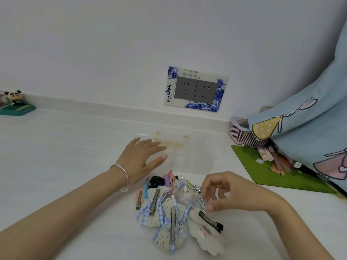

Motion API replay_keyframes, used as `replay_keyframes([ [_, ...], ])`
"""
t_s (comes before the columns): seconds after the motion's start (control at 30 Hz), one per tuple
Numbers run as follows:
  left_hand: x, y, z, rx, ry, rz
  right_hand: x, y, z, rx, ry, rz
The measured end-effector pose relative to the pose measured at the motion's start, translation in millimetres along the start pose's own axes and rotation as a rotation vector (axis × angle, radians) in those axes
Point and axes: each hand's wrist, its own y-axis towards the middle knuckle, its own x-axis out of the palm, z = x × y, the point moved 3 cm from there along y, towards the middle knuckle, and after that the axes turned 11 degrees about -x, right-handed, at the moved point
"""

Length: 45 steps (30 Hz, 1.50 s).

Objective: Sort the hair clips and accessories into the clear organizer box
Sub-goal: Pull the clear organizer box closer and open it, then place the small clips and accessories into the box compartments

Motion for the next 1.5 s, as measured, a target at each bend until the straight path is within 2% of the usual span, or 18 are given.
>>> replay_keyframes([
  [0.13, 2, -1, -1, 0.01, -0.009, 0.018, 11, 2, 3, 0.058, -0.162, -0.104],
  [0.27, 4, -1, -1, 0.011, -0.004, 0.032, 16, 2, 4, 0.053, -0.215, -0.129],
  [0.37, 3, -2, -1, 0.013, -0.018, 0.038, 14, 3, 3, 0.042, -0.174, -0.103],
  [0.43, 3, -2, 0, 0.012, -0.024, 0.04, 8, 1, 0, 0.05, -0.056, -0.04],
  [0.53, 4, -3, 0, 0.006, -0.025, 0.037, -9, 1, -6, -0.035, 0.179, 0.214],
  [0.63, 3, -5, 2, -0.011, -0.03, 0.033, -37, 4, -1, -0.171, 0.288, 0.687],
  [0.7, 1, -6, 4, -0.018, -0.042, 0.034, -54, 6, 5, -0.228, 0.191, 0.922],
  [0.77, -1, -7, 5, -0.021, -0.053, 0.038, -62, 8, 13, -0.233, 0.0, 1.005],
  [0.93, -2, -9, 7, -0.029, -0.066, 0.056, -51, 18, 34, -0.201, -0.336, 0.839],
  [1.07, -3, -11, 9, -0.038, -0.075, 0.07, -45, 18, 44, -0.051, -0.505, 0.671],
  [1.13, -4, -13, 10, -0.034, -0.081, 0.069, -43, 12, 43, -0.038, -0.48, 0.612],
  [1.3, -3, -15, 11, 0.006, -0.08, 0.066, -39, -13, 10, -0.082, -0.426, 0.686],
  [1.43, -2, -18, 20, 0.083, -0.119, 0.044, 4, -34, -15, -0.058, -0.211, 0.292],
  [1.5, 0, -19, 22, 0.106, -0.135, 0.035, 26, -46, -19, -0.046, -0.162, 0.171],
])
